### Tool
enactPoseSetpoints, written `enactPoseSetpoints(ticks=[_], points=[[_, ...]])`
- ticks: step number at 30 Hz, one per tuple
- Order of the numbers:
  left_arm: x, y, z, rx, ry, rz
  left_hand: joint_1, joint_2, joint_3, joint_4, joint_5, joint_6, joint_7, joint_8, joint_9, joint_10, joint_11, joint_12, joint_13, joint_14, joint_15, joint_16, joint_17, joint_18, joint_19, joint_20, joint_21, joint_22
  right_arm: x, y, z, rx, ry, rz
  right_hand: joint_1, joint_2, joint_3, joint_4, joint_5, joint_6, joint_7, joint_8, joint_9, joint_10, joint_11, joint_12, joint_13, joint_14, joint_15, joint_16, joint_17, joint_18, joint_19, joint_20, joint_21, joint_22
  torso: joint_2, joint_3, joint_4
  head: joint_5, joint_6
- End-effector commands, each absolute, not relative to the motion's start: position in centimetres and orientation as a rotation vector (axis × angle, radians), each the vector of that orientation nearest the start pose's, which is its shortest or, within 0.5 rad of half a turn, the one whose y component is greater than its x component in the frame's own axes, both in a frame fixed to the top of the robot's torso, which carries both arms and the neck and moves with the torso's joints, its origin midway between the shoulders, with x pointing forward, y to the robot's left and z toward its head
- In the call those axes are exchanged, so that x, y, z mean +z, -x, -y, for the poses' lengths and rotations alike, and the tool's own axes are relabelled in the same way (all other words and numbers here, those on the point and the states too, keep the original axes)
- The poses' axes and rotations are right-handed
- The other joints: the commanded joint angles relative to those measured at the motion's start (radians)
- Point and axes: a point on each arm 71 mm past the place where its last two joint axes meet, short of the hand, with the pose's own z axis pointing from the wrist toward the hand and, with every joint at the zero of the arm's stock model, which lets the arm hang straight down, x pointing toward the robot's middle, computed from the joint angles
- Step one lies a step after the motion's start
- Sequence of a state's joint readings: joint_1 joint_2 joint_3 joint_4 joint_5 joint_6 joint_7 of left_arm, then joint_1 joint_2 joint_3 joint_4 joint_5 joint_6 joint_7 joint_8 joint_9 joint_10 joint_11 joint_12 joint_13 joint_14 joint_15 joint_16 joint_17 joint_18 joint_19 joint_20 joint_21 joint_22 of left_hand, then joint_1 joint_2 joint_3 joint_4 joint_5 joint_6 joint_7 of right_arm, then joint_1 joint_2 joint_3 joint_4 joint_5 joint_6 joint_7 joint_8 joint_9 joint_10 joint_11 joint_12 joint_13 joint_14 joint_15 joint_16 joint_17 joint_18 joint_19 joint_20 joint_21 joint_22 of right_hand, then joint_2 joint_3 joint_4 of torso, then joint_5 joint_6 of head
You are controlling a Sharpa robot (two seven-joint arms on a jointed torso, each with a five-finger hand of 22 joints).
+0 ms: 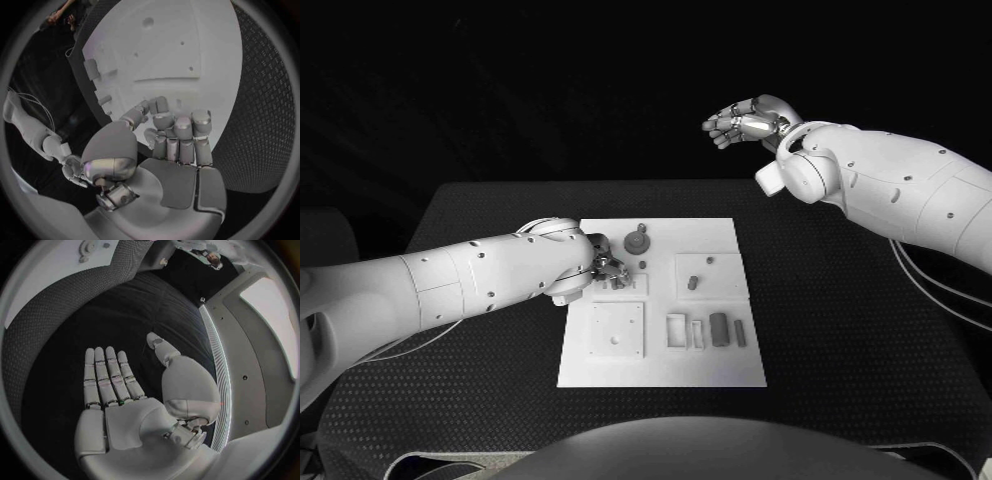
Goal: Assemble the parts on the task board
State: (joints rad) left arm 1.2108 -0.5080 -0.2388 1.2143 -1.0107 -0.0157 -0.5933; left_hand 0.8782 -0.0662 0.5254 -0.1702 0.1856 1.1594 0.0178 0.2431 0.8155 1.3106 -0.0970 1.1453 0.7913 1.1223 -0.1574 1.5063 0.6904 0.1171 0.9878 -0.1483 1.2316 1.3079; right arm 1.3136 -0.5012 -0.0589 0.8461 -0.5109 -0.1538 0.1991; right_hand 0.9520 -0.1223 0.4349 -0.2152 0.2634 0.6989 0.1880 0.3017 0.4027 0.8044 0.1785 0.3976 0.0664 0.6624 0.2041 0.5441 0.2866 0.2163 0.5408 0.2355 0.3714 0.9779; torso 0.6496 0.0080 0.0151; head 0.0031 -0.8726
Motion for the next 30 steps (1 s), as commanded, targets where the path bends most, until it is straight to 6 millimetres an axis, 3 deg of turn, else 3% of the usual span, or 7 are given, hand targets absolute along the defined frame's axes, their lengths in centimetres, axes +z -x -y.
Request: enactPoseSetpoints(ticks=[1, 2, 6, 13, 18, 20, 30], points=[[-29.71, -49.52, -14.44, -0.247, 0.212, -2.376, -0.021, -0.004, -0.010, 0.009, -0.013, -0.003, 0.000, -0.007, -0.001, 0.000, 0.003, 0.000, 0.001, 0.039, -0.043, -0.006, 0.002, -0.003, -0.001, -0.126, 0.007, 0.011, -15.95, -60.69, 22.49, 1.082, -0.648, -1.607, 0.007, 0.002, -0.001, 0.008, 0.000, -0.008, 0.014, 0.003, -0.002, 0.009, 0.002, -0.005, 0.001, 0.001, 0.000, -0.007, -0.002, -0.007, -0.007, -0.002, -0.007, 0.002, 0.000, -0.0003, 0.0004, -0.002, 0.000], [-29.70, -49.53, -14.45, -0.248, 0.214, -2.374, -0.025, -0.008, -0.015, 0.011, -0.035, -0.003, 0.000, -0.007, -0.001, 0.000, 0.002, 0.000, 0.001, 0.038, -0.043, -0.007, 0.003, -0.001, -0.002, -0.126, 0.007, 0.011, -15.95, -60.68, 22.48, 1.082, -0.648, -1.607, 0.007, 0.002, -0.001, 0.008, 0.000, -0.008, 0.014, 0.003, -0.002, 0.009, 0.002, -0.005, 0.001, 0.001, 0.000, -0.007, -0.002, -0.007, -0.007, -0.002, -0.007, 0.002, 0.000, -0.0002, 0.0004, -0.002, 0.000], [-29.69, -49.54, -14.42, -0.251, 0.215, -2.371, -0.032, -0.016, -0.021, 0.018, -0.055, -0.003, 0.000, -0.008, 0.000, 0.000, 0.002, 0.000, 0.001, 0.038, -0.044, -0.008, 0.005, 0.001, -0.003, -0.127, 0.007, 0.011, -15.96, -60.70, 22.49, 1.081, -0.649, -1.607, 0.007, 0.002, -0.001, 0.008, 0.000, -0.009, 0.014, 0.003, -0.002, 0.009, 0.003, -0.006, 0.001, 0.000, 0.000, -0.008, -0.002, -0.007, -0.008, -0.002, -0.008, 0.002, 0.000, -0.0004, 0.0005, -0.003, 0.000], [-29.68, -49.58, -14.53, -0.247, 0.211, -2.367, -0.035, -0.021, -0.023, 0.023, -0.065, -0.003, -0.001, -0.009, 0.001, -0.001, 0.001, 0.000, 0.001, 0.038, -0.044, -0.008, 0.006, 0.003, -0.004, -0.127, 0.007, 0.011, -15.96, -60.69, 22.46, 1.082, -0.649, -1.608, 0.008, 0.001, -0.002, 0.008, 0.001, -0.009, 0.015, 0.003, -0.003, 0.009, 0.003, -0.008, 0.001, -0.002, 0.001, -0.010, -0.003, -0.008, -0.010, -0.002, -0.011, 0.003, 0.000, -0.0006, 0.0009, -0.003, 0.000], [-29.68, -49.69, -14.76, -0.234, 0.206, -2.358, -0.038, -0.033, -0.027, 0.031, -0.098, -0.003, -0.001, -0.010, 0.002, -0.001, 0.001, -0.001, 0.001, 0.039, -0.045, -0.009, 0.008, 0.006, -0.004, -0.127, 0.008, 0.010, -15.96, -60.68, 22.51, 1.082, -0.649, -1.607, 0.008, 0.001, -0.002, 0.008, 0.001, -0.009, 0.015, 0.003, -0.003, 0.010, 0.003, -0.008, 0.001, -0.003, 0.001, -0.010, -0.004, -0.009, -0.011, -0.002, -0.011, 0.003, 0.000, -0.0004, 0.0007, -0.003, 0.000], [-29.68, -49.71, -14.87, -0.227, 0.200, -2.357, -0.040, -0.040, -0.030, 0.036, -0.128, -0.002, -0.002, -0.010, 0.002, -0.001, 0.000, -0.001, 0.001, 0.039, -0.045, -0.009, 0.010, 0.008, -0.003, -0.127, 0.009, 0.010, -15.96, -60.68, 22.55, 1.081, -0.649, -1.606, 0.008, 0.000, -0.002, 0.008, 0.001, -0.010, 0.015, 0.003, -0.003, 0.010, 0.003, -0.009, 0.001, -0.003, 0.001, -0.011, -0.004, -0.009, -0.011, -0.002, -0.012, 0.003, 0.000, -0.0008, 0.0008, -0.003, 0.000], [-29.60, -49.89, -15.25, -0.216, 0.207, -2.335, -0.089, -0.085, -0.055, 0.077, -0.137, 0.000, -0.004, -0.005, 0.011, 0.002, -0.001, 0.001, 0.004, 0.041, -0.047, -0.005, 0.017, 0.013, -0.002, -0.126, 0.011, 0.007, -15.95, -60.68, 22.64, 1.080, -0.650, -1.605, 0.009, 0.000, -0.002, 0.008, 0.000, -0.010, 0.015, 0.003, -0.003, 0.010, 0.003, -0.010, 0.001, -0.004, 0.002, -0.011, -0.004, -0.009, -0.012, -0.002, -0.013, 0.004, 0.000, -0.0007, 0.0005, -0.003, 0.000]])
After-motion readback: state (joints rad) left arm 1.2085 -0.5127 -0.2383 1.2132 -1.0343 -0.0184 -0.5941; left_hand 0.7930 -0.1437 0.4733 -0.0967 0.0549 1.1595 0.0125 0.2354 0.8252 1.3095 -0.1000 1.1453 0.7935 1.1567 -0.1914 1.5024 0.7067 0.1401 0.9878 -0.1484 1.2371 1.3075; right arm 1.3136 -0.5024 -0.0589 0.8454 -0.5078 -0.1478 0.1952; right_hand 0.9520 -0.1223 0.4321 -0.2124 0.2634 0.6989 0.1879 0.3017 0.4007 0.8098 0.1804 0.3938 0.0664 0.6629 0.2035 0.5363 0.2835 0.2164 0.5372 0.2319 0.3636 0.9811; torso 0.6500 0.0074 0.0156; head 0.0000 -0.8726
